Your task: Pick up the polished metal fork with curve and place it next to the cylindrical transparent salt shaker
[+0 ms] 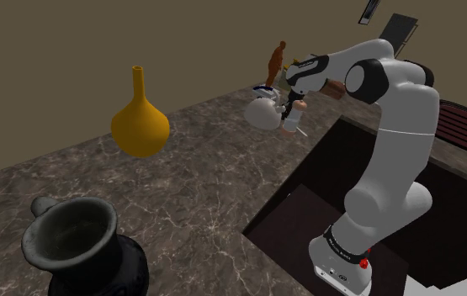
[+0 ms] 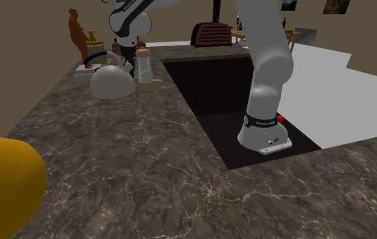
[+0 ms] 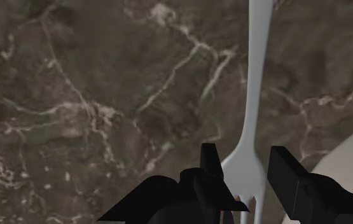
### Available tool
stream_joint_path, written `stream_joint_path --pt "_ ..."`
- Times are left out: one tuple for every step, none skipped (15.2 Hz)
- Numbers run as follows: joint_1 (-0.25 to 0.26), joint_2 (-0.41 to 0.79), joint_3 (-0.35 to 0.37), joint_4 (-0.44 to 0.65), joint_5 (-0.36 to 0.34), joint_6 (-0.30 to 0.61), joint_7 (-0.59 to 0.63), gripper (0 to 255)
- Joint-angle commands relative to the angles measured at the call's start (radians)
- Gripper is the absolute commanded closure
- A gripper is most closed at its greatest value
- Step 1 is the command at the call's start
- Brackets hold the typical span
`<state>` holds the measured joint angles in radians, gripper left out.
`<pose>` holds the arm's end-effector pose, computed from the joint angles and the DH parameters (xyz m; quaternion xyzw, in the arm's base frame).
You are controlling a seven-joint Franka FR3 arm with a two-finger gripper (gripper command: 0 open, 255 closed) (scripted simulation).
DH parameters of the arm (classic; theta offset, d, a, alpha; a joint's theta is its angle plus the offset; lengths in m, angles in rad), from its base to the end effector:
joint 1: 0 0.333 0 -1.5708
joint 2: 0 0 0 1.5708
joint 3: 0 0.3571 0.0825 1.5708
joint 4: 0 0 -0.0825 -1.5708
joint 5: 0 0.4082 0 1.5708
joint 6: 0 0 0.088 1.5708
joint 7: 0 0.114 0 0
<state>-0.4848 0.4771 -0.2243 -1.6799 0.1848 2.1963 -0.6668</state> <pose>0.5603 -0.4452 0.3519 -0.9975 0.0598 -0.0370 0.0025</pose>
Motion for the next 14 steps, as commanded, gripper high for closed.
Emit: stream_joint_path --pt "0.000 0.001 0.000 0.000 0.000 0.001 0.000 255" --pt "0.000 0.001 0.000 0.000 0.000 0.001 0.000 255" --pt "0.000 0.001 0.000 0.000 0.000 0.001 0.000 255" --pt "0.000 0.001 0.000 0.000 0.000 0.001 0.000 255" --pt "0.000 0.001 0.000 0.000 0.000 0.001 0.000 0" --pt "0.000 0.001 0.000 0.000 0.000 0.001 0.000 0" --pt "0.000 0.001 0.000 0.001 0.000 0.001 0.000 0" --pt "0.000 0.001 0.000 0.001 0.000 0.001 0.000 0" --pt "0.000 0.001 0.000 0.000 0.000 0.001 0.000 0" --pt "0.000 0.001 0.000 0.000 0.000 0.001 0.000 0" --pt "0.001 -0.016 -0.003 0.008 -0.005 -0.024 0.003 0" --pt "0.002 -0.033 -0.006 0.018 -0.011 -0.050 0.006 0" --pt "0.003 -0.048 -0.009 0.029 -0.016 -0.076 0.010 0" --pt "0.003 -0.060 -0.011 0.039 -0.020 -0.097 0.012 0"
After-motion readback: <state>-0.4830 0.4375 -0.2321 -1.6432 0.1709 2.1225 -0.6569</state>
